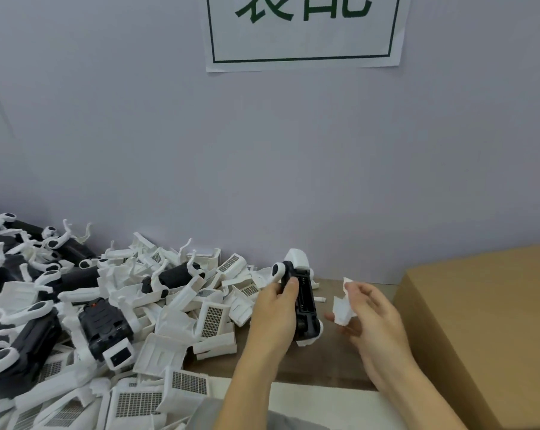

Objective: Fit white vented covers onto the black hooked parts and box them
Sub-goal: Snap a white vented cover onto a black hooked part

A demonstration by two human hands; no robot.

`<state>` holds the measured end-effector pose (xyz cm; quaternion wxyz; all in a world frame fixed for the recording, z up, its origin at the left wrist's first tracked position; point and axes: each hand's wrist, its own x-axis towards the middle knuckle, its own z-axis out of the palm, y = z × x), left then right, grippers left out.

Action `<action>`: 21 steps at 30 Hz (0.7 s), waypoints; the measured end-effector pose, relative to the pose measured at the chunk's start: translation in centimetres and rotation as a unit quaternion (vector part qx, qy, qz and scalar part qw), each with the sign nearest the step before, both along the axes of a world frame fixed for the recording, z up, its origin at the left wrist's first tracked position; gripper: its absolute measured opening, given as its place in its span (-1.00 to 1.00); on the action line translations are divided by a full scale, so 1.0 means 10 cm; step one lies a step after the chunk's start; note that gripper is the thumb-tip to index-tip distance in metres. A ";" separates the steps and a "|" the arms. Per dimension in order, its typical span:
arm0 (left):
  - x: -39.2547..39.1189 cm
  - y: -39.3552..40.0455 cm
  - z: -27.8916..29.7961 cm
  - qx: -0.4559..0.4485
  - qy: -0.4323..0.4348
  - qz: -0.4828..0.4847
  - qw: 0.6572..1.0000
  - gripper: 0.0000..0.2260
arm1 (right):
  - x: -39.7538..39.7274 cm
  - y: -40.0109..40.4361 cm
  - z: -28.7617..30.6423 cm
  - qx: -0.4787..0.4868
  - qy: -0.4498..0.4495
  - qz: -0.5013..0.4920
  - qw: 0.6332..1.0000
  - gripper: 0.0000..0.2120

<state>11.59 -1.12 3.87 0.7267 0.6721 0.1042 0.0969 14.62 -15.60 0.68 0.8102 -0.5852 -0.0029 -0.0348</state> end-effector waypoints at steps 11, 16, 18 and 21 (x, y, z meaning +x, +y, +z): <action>0.01 -0.22 -0.12 -0.012 -0.068 0.042 0.997 -0.79 | -0.14 0.18 -0.03 -0.243 -0.181 -0.014 0.953 -0.52; 0.03 -0.27 -0.17 0.010 -0.079 0.017 0.997 -0.76 | -0.14 0.18 0.00 -0.286 -0.175 -0.062 0.940 -0.49; 0.04 -0.30 -0.19 0.025 -0.086 -0.001 0.996 -0.75 | -0.15 0.18 0.03 -0.278 -0.178 -0.085 0.940 -0.48; 0.04 -0.34 -0.21 0.023 -0.098 -0.017 0.995 -0.75 | -0.17 0.19 0.04 -0.297 -0.192 -0.104 0.930 -0.50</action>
